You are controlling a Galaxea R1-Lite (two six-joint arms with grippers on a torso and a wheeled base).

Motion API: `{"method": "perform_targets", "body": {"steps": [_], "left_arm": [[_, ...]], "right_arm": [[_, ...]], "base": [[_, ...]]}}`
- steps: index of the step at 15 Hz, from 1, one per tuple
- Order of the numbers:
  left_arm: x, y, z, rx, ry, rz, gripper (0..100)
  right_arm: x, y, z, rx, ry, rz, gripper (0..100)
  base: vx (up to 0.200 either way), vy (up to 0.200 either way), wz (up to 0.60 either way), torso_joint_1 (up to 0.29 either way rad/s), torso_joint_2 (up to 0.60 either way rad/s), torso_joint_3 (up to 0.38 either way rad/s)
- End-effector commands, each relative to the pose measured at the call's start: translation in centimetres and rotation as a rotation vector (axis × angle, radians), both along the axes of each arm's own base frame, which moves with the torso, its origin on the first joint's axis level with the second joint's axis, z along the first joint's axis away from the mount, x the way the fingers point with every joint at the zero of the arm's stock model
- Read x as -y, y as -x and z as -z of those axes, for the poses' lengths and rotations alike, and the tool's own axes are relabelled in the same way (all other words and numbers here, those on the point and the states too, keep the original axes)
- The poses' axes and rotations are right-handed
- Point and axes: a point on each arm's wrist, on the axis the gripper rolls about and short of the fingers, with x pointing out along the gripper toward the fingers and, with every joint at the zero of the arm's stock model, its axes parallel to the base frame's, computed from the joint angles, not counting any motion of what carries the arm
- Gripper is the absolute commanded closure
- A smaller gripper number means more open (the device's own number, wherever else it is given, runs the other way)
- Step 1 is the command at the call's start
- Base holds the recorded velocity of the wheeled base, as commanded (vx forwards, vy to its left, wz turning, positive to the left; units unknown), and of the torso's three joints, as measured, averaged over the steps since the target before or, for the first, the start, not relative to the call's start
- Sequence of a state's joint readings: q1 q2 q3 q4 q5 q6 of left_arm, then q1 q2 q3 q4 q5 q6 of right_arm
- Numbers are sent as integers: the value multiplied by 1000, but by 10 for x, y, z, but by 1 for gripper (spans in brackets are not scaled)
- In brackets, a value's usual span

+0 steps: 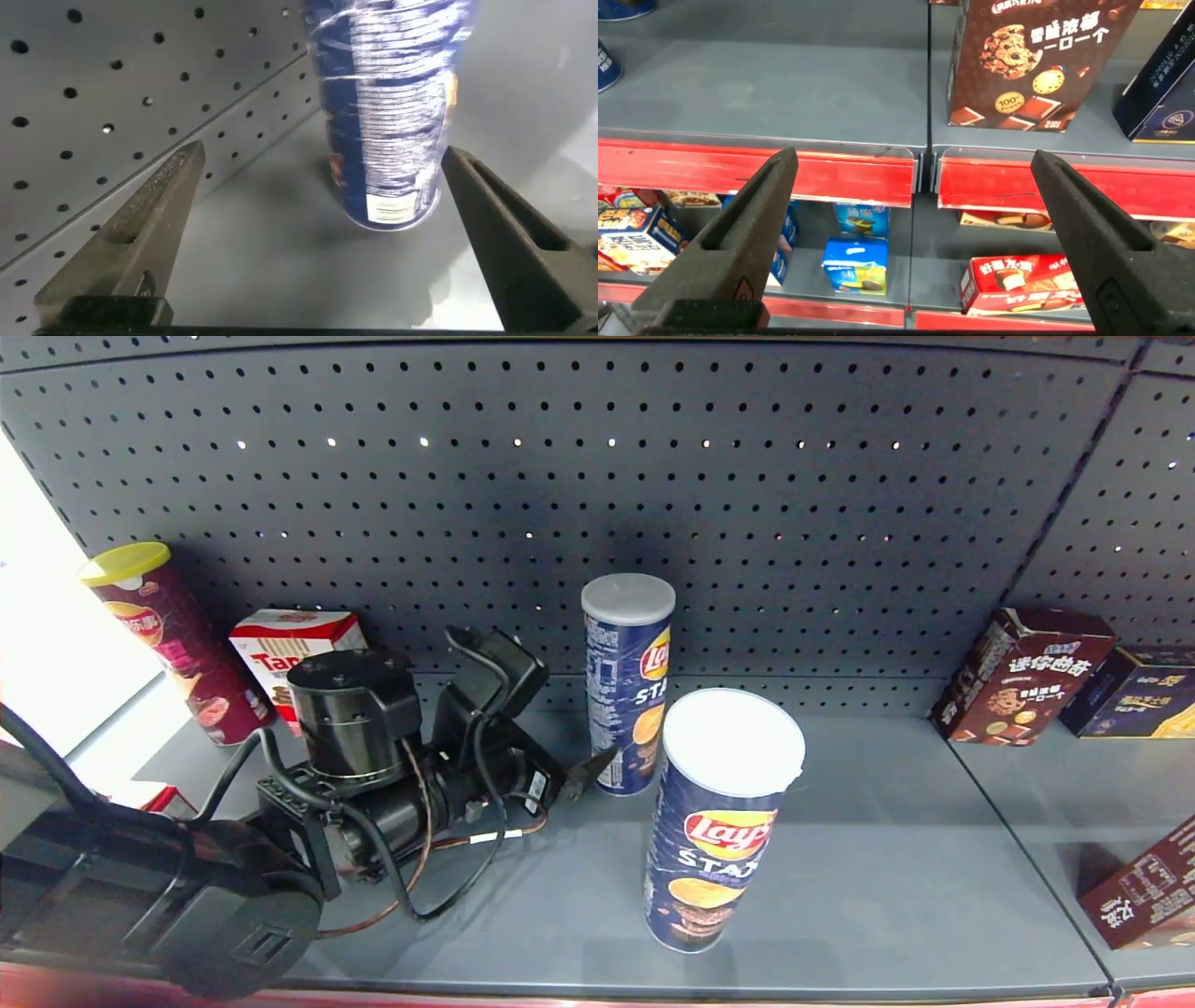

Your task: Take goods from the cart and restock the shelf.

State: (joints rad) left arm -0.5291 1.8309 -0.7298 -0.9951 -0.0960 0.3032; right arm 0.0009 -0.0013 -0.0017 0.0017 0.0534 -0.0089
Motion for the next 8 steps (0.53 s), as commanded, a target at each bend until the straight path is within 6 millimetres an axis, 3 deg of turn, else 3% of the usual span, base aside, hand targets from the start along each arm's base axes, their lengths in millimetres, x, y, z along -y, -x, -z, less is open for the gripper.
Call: {"method": "perform_targets", "body": {"steps": [1,8], "left_arm": [[2,-4,3,-5,-3,-10,0],[-3,-14,0,-10,-14,-83,0]], "right_arm": [[0,0,0,-1,0,-1,0],[0,0,0,-1,0,-1,0]], "base": [[0,0,0,0,0,0],[0,0,0,0,0,0]]}}
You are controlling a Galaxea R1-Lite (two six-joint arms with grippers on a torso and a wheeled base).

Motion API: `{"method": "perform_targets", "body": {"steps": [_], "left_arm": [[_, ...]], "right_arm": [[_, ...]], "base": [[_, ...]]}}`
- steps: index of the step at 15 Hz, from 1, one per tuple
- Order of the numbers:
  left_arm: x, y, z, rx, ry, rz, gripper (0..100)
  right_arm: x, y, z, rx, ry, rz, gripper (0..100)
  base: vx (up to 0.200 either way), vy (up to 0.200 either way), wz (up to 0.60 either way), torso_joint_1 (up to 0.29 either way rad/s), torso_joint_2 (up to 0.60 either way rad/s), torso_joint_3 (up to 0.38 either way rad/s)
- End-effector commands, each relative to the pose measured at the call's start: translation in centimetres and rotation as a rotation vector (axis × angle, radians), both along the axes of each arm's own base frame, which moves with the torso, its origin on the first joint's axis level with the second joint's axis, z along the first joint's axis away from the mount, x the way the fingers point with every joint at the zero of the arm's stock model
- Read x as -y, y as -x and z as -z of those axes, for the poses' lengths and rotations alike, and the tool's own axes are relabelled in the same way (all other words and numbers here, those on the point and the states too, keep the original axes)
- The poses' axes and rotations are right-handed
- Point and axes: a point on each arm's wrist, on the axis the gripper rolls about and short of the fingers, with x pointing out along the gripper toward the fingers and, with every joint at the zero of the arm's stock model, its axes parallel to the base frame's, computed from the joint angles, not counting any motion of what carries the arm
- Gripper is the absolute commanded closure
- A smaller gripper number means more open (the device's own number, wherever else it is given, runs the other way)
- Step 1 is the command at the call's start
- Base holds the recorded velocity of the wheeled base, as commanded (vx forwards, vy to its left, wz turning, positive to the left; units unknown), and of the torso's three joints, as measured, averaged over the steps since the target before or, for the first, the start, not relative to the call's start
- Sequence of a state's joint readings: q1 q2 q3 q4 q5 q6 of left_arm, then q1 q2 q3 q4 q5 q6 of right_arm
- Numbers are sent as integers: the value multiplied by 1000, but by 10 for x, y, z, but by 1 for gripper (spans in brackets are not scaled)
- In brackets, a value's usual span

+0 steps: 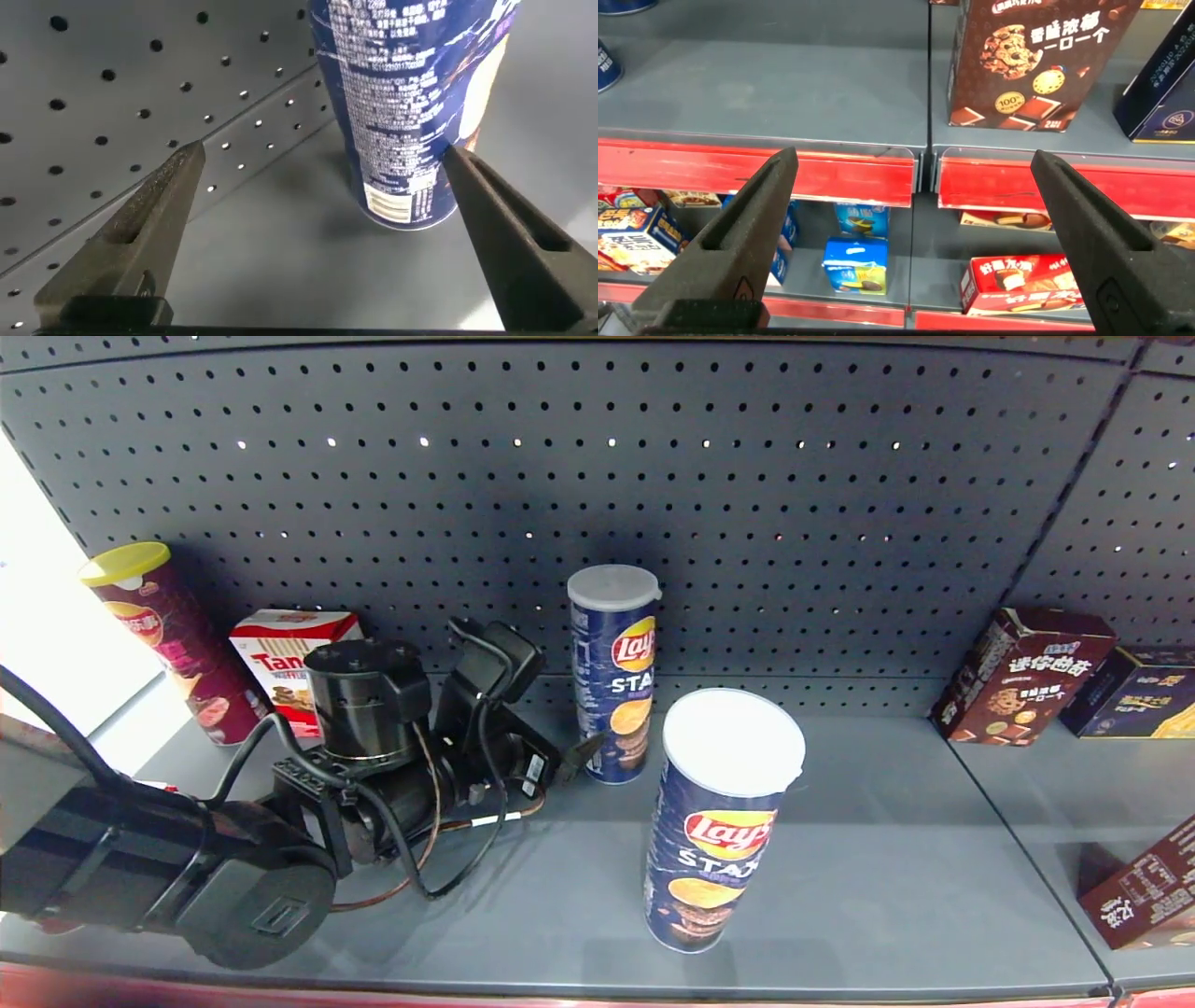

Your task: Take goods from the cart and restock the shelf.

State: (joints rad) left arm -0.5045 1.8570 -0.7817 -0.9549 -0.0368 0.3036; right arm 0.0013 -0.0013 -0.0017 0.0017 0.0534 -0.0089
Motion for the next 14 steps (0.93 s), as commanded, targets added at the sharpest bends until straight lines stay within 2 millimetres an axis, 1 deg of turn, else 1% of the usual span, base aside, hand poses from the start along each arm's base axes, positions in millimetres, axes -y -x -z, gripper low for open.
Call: {"method": "perform_targets", "body": {"steps": [1,6,11,14], "left_arm": [[-4,-3,0,1,-3,-13,0],[-13,-7,0,12,-30,-101,0],[-12,-14,-5,17,-32,-148,0],[-9,-20,0,-1,-41,-165,0]], "right_arm": [[0,0,0,-1,0,-1,0],[0,0,0,-1,0,-1,0],[0,0,0,-1,0,-1,0],[0,0,0,-1,0,-1,0]], "base": [[0,0,0,0,0,0],[0,0,0,0,0,0],[0,0,0,0,0,0],[0,0,0,0,0,0]]}}
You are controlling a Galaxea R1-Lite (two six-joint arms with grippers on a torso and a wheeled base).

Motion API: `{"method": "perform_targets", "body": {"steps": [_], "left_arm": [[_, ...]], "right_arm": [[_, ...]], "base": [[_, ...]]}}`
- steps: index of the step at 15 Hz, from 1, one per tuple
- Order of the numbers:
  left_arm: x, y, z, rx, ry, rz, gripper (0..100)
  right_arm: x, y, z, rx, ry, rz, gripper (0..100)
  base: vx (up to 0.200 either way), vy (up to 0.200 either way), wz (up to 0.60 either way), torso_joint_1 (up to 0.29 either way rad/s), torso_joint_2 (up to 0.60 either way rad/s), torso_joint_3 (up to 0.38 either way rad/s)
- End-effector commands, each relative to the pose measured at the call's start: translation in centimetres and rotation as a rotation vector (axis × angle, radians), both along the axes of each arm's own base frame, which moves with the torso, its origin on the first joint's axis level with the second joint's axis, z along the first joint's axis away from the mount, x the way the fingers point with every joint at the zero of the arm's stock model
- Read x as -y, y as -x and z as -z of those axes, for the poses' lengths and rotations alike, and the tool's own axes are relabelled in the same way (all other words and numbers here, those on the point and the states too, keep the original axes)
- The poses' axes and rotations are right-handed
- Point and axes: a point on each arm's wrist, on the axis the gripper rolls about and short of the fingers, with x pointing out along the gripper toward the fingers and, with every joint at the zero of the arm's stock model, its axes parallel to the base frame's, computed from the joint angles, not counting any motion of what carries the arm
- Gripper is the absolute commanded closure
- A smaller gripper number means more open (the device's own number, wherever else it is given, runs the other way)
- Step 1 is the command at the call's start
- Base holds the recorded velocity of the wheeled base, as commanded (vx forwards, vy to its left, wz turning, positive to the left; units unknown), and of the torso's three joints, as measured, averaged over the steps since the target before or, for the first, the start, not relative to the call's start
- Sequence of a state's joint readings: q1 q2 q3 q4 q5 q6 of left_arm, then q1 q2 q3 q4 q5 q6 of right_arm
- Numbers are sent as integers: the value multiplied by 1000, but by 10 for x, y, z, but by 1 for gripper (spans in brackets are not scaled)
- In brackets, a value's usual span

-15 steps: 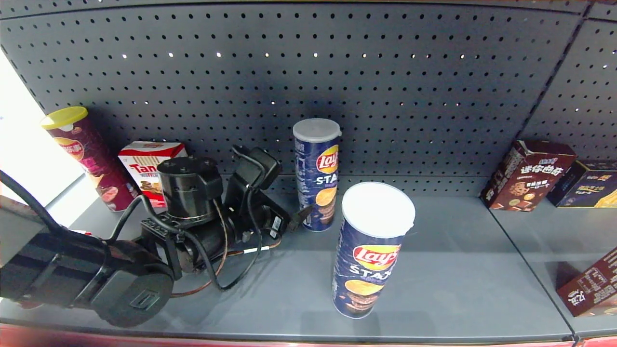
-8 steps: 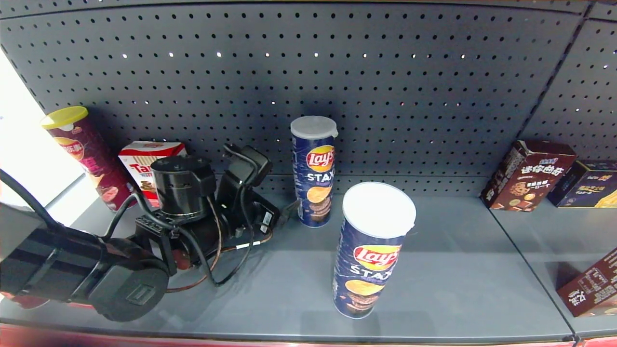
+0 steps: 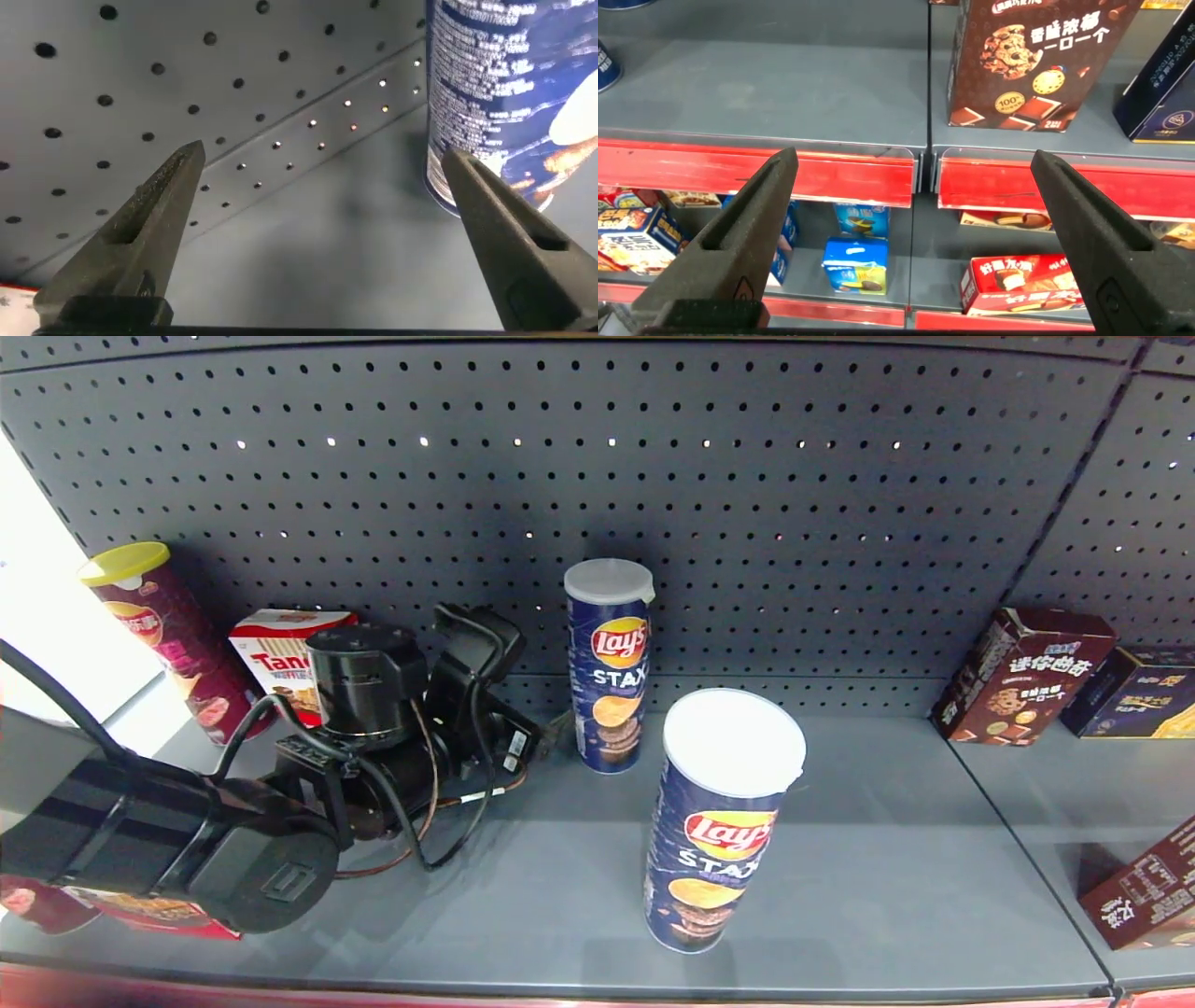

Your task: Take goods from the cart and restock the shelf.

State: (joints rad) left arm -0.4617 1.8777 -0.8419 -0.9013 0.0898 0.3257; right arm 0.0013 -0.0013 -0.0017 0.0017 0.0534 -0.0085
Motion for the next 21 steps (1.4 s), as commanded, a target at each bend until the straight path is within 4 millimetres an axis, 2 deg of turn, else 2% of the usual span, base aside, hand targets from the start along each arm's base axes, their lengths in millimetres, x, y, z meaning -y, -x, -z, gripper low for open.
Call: {"method": "perform_targets", "body": {"steps": [1,6,17,21], "left_arm": [[1,-3,3,-6,-2,1,0],[0,-12,10,-20,-9,-13,0],[30,-15,13,-25,-12,56,0],[31,-15,15,-31,-12,60,0]], "right_arm": [[0,0,0,-1,1,-1,0],[0,0,0,-1,1,-1,0],[0,0,0,-1,1,-1,0],[0,0,0,-1,-1,-1,0]], "base": [[0,0,0,0,0,0],[0,0,0,0,0,0],[0,0,0,0,0,0],[0,0,0,0,0,0]]}}
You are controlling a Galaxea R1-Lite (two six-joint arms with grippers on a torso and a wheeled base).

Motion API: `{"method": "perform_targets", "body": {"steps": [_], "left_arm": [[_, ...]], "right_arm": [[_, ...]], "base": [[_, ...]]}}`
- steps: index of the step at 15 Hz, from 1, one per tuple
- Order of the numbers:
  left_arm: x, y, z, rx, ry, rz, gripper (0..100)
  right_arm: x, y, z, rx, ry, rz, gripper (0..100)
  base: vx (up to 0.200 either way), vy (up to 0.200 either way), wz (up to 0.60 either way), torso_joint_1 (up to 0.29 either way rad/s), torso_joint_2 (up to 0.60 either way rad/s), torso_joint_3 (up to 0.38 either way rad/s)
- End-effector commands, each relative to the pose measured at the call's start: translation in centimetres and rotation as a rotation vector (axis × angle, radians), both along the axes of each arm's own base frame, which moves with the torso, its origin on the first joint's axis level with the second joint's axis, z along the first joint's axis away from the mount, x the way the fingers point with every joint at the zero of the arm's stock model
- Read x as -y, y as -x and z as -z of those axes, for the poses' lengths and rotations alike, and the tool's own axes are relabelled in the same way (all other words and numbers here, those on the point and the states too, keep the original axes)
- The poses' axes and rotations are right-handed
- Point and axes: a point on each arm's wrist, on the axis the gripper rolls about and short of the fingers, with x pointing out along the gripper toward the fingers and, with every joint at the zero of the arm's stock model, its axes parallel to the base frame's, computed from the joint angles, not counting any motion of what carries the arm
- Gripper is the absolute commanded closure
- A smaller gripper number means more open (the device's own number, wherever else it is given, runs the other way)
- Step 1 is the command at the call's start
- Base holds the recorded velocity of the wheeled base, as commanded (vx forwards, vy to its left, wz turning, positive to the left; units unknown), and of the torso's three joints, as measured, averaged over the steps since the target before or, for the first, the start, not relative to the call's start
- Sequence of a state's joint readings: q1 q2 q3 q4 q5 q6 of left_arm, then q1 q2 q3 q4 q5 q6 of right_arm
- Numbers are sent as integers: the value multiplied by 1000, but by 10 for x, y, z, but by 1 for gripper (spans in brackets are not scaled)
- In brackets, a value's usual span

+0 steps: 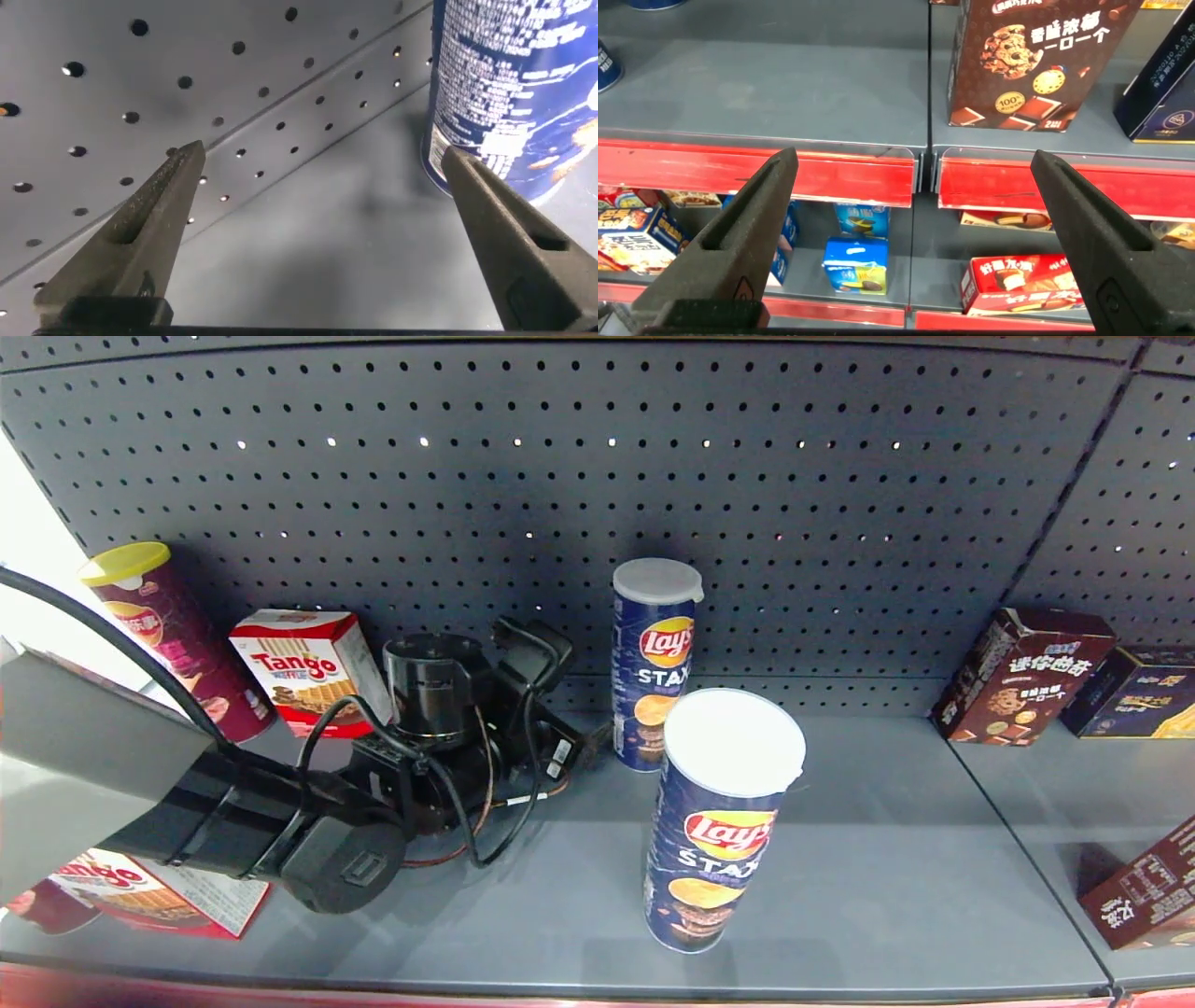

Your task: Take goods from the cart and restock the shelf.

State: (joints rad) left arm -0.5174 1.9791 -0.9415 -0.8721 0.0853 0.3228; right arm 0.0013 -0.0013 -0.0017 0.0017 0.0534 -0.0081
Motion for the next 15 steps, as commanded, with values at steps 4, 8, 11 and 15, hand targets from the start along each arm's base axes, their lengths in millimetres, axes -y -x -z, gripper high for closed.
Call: {"method": "perform_targets", "body": {"steps": [4,8,11,15], "left_arm": [[2,-1,0,2,3,8,0],[6,3,3,-9,1,19,0],[3,1,3,-10,-1,11,0],[4,-3,7,-16,-5,6,0]], "right_arm": [[0,0,0,-1,1,-1,0],[0,0,0,-1,1,-1,0],[0,0,0,-1,0,-1,0],[0,0,0,-1,1,-1,0]], "base": [[0,0,0,0,0,0],[0,0,0,0,0,0],[0,0,0,0,0,0],[0,0,0,0,0,0]]}}
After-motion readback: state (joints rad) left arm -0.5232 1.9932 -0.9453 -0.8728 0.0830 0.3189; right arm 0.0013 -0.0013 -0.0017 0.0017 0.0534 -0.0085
